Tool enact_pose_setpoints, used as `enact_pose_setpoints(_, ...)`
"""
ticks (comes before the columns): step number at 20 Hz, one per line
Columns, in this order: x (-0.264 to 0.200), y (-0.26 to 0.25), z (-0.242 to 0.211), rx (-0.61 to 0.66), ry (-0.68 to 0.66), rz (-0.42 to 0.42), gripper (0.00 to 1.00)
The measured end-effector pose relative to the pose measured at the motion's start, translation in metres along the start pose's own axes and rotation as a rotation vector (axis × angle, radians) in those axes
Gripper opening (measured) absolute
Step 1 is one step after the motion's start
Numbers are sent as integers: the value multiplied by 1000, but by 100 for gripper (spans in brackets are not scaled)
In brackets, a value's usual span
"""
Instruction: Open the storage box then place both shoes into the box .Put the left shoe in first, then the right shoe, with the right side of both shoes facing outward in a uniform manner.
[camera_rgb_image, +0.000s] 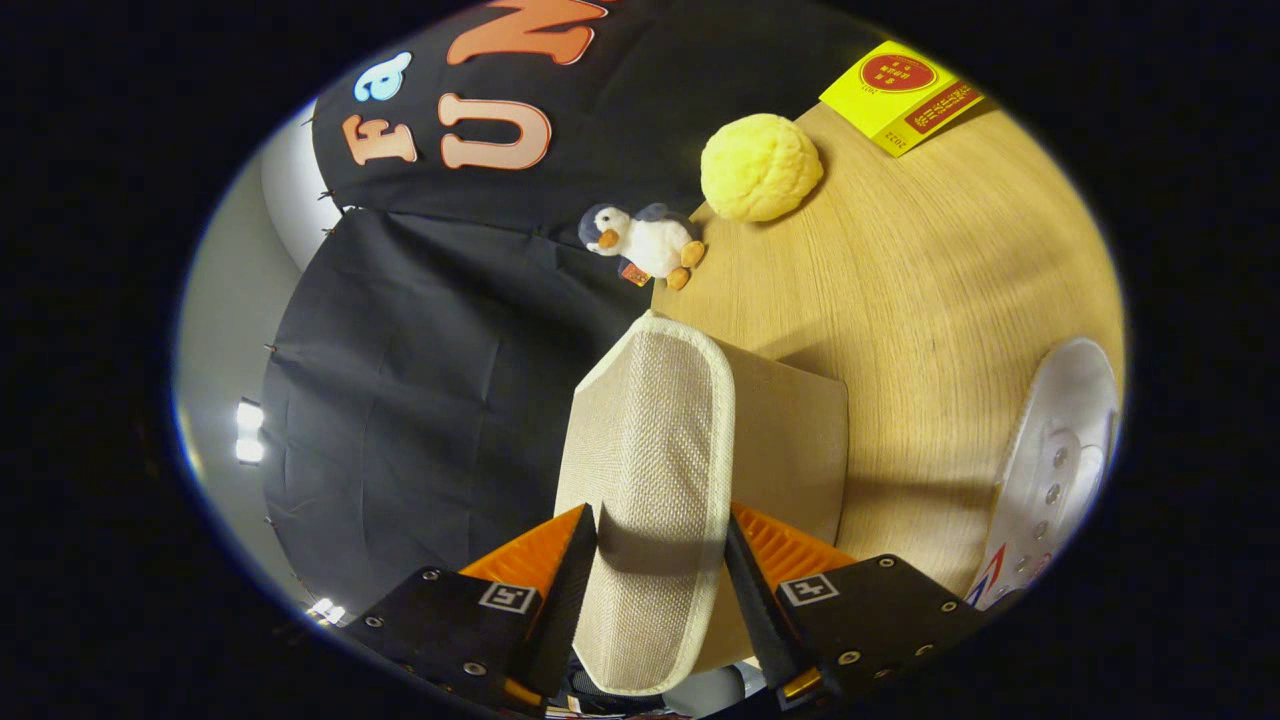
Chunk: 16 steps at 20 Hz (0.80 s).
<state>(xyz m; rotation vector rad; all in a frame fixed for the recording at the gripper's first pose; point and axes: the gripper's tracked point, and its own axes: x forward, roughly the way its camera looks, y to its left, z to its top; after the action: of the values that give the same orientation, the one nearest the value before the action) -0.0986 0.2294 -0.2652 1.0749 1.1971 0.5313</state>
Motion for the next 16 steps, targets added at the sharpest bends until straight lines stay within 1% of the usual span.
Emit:
enact_pose_setpoints(1, -5, 5, 2, 8, -9, 11, 69)
enact_pose_setpoints(3, -18, 19, 10, 26, -28, 32, 59)
enact_pose_setpoints(4, -24, 23, 9, 54, -29, 28, 55)
enact_pose_setpoints(5, -28, 33, 11, 61, -37, 41, 47)
enact_pose_setpoints(6, -30, 45, 12, 49, -45, 56, 43)
enact_pose_setpoints(7, -31, 57, 13, 32, -54, 66, 36)
enact_pose_setpoints(10, -32, 98, 18, -6, -85, 113, 28)
enact_pose_setpoints(11, -30, 111, 21, -18, -96, 126, 22)
enact_pose_setpoints(13, -27, 137, 24, -42, -109, 150, 17)
enact_pose_setpoints(16, -10, 168, 18, -64, -72, 168, 15)
